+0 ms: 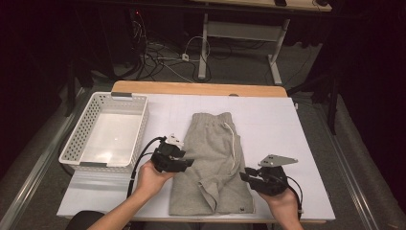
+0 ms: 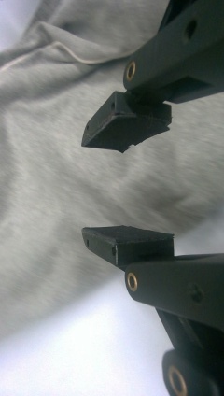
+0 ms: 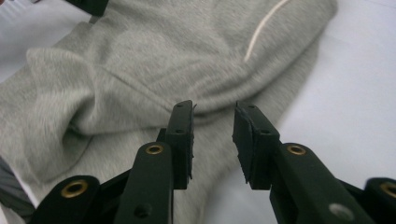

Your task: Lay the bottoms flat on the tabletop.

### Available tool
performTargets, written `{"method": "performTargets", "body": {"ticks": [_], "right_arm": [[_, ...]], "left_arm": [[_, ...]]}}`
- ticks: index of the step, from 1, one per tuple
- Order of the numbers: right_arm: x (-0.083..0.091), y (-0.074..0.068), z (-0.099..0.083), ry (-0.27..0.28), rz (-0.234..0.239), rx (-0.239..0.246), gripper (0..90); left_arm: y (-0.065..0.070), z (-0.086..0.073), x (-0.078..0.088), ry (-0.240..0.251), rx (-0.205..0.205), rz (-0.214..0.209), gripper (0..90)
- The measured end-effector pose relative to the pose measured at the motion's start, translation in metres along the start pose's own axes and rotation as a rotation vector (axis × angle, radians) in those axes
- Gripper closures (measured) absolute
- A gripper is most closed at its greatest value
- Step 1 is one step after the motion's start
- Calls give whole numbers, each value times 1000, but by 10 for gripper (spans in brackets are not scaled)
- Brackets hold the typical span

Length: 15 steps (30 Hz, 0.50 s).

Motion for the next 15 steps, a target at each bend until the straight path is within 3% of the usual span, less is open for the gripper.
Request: {"method": "performTargets", "body": {"ticks": [9, 15], "right_arm": [[-29, -15, 21, -22, -7, 18, 702], [-47, -15, 22, -78, -62, 34, 666]], "left_arm": [[1, -26, 13, -7, 39, -4, 465], [-7, -30, 18, -1, 59, 26, 465]]}}
Point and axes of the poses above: each handheld gripper's, and its own axes: x roughly backward along the jaws, z roughly out of its top, y roughly to its right, the point moved 5 cm from there along -x, roughly forward along the jaws, and after that the axes turned 15 degrees about -x, right-handed, at the moved point
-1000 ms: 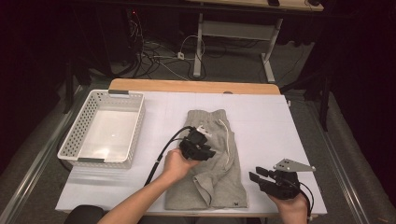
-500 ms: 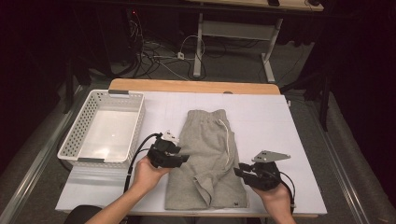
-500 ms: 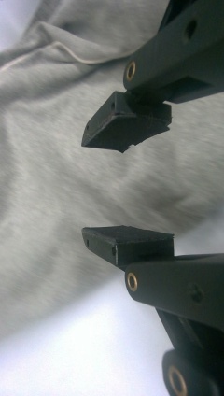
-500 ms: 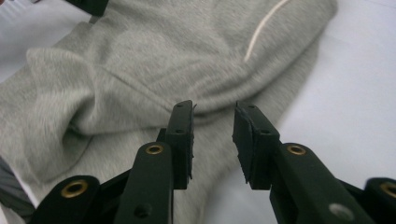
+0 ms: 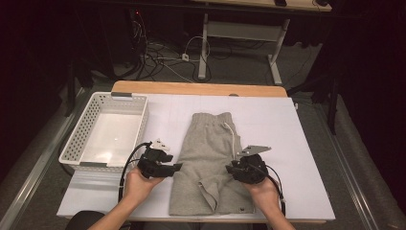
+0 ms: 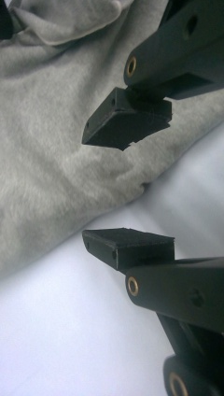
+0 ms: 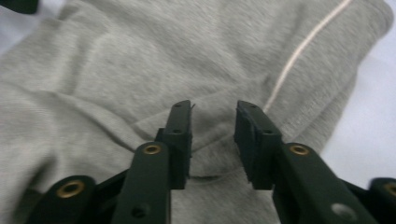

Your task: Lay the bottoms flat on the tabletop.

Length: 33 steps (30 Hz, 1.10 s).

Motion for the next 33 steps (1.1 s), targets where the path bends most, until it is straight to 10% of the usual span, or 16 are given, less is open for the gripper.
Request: {"method": "performTargets", "body": {"ticks": [14, 20, 33], "right_arm": [[-16, 12, -9, -33, -23, -54, 565], [-12, 13, -9, -52, -15, -34, 826], [24, 35, -2, 21, 14, -66, 843]], "left_arm": [[1, -3, -18, -39, 5, -3, 452], [2, -2, -22, -42, 6, -12, 452], [3, -4, -28, -55, 3, -12, 461]]}}
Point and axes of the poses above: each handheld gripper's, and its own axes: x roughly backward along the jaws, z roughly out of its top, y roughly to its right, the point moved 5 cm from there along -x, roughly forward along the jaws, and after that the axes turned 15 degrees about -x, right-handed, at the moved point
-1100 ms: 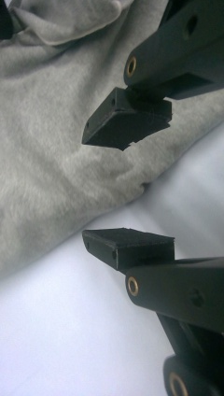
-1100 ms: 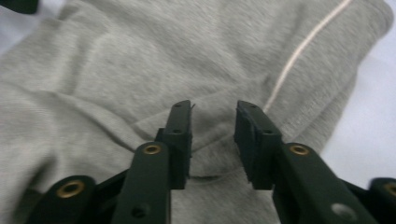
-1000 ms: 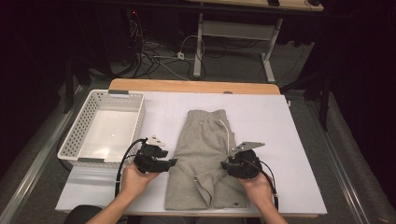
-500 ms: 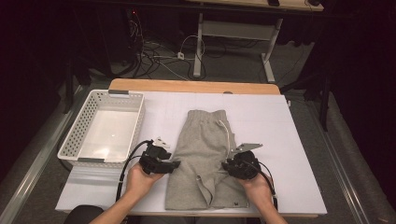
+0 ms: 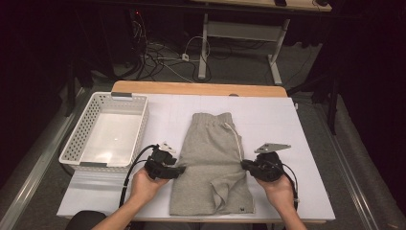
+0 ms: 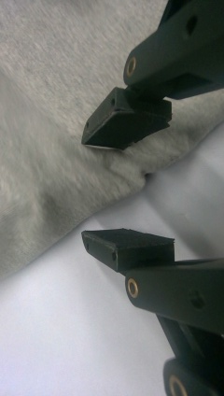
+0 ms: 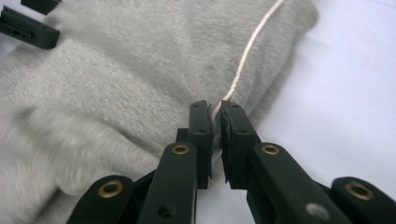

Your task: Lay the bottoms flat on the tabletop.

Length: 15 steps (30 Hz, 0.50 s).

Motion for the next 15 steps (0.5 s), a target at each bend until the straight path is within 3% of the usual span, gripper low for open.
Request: {"method": "performTargets", "body": {"ticks": [4, 8, 11, 15], "right_arm": [[0, 11, -4, -16, 4, -28, 835], [-10, 12, -10, -62, -25, -12, 810], [-9, 11, -9, -54, -38, -21, 742], [3, 5, -5, 3, -45, -14, 701]], "left_arm": [[1, 0, -1, -2, -8, 15, 468], [2, 0, -1, -3, -10, 20, 468], [2, 0, 0, -4, -10, 15, 469], [1, 0, 0, -2, -1, 8, 468]]}}
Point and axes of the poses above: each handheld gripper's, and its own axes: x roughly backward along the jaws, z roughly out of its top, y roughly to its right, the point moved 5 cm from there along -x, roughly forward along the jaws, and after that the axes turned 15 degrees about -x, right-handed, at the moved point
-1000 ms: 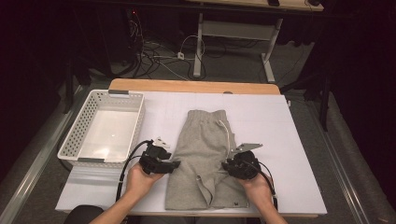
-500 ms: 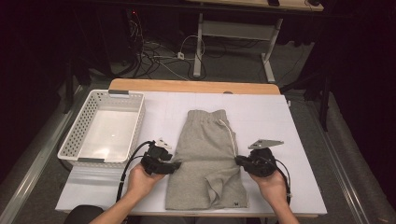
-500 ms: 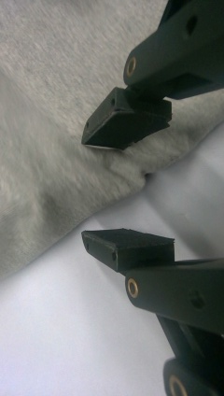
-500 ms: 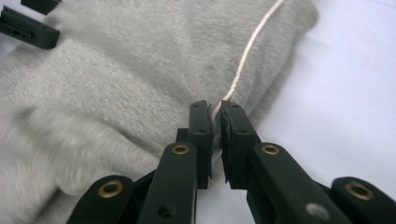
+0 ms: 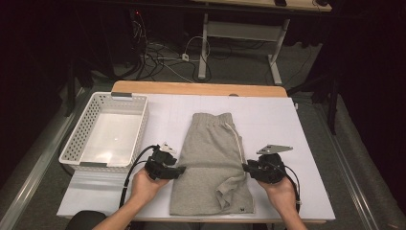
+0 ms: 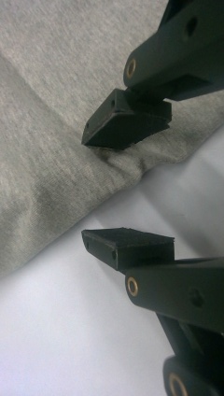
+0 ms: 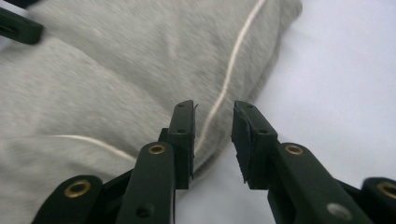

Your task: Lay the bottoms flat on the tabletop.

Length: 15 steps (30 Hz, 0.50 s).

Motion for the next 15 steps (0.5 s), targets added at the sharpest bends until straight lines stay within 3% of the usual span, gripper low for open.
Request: {"method": "performTargets", "body": {"ticks": [3, 7, 11, 15], "right_arm": [[7, -12, 0, 21, 18, 23, 702], [5, -31, -2, 3, 43, 71, 717], [-7, -42, -7, -67, 68, 109, 813], [-9, -42, -16, -126, 82, 122, 863]], "left_arm": [[-1, 0, 0, 0, 5, -6, 468], [-1, 0, 1, 1, 9, -7, 465], [-1, 0, 1, -1, 6, -10, 466], [-1, 0, 1, 0, 8, -14, 467]]}}
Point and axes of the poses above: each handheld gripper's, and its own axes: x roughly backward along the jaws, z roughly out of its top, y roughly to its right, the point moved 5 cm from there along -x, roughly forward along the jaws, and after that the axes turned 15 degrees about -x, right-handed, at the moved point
